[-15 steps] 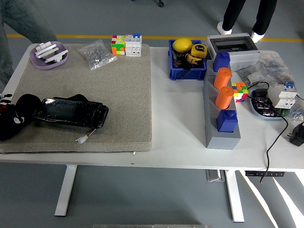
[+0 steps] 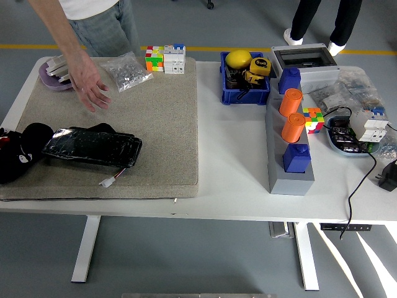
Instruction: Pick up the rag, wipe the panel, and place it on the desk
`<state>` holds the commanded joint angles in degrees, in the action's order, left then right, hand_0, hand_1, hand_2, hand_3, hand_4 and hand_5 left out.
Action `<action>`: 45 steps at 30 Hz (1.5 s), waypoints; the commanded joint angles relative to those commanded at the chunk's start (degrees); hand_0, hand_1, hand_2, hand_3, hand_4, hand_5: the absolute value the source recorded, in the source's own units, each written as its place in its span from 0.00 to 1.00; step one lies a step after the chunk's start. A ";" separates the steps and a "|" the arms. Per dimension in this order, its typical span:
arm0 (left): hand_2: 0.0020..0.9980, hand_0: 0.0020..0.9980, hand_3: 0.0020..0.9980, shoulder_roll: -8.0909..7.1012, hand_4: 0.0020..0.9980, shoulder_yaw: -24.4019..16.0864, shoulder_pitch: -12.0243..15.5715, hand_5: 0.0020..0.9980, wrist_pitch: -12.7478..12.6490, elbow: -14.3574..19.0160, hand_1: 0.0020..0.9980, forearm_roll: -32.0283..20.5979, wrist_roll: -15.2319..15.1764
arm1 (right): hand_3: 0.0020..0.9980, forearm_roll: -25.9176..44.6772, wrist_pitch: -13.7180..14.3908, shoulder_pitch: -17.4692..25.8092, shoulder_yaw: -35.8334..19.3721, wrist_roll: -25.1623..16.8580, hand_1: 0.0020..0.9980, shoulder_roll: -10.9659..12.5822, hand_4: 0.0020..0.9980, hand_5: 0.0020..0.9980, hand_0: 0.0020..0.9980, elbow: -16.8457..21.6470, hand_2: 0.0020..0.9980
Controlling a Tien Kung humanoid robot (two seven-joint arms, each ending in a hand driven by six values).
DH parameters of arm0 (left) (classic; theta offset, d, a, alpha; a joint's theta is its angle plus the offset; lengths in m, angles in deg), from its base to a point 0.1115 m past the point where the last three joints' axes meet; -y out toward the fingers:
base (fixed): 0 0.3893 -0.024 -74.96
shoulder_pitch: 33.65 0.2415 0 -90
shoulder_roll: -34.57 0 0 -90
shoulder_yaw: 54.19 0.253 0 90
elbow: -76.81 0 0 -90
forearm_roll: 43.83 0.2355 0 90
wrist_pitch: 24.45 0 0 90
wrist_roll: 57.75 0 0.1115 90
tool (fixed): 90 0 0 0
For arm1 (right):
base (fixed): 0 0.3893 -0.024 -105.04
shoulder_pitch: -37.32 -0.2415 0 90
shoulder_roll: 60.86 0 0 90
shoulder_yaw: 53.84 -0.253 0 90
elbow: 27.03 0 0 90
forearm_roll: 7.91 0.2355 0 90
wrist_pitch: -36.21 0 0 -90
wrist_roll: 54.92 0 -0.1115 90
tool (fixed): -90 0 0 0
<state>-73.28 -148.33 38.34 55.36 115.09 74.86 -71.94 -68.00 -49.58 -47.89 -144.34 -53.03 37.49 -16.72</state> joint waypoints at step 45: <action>0.55 0.29 0.42 0.84 0.20 5.02 3.65 0.00 -3.30 15.17 0.23 2.80 5.46 | 0.60 -0.17 0.19 0.00 -1.36 -0.04 0.62 -0.40 0.96 0.47 0.76 0.00 0.68</action>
<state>-72.44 -143.30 41.99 52.06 130.26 77.66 -66.48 -68.17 -49.39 -47.89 -145.70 -53.07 37.10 -16.72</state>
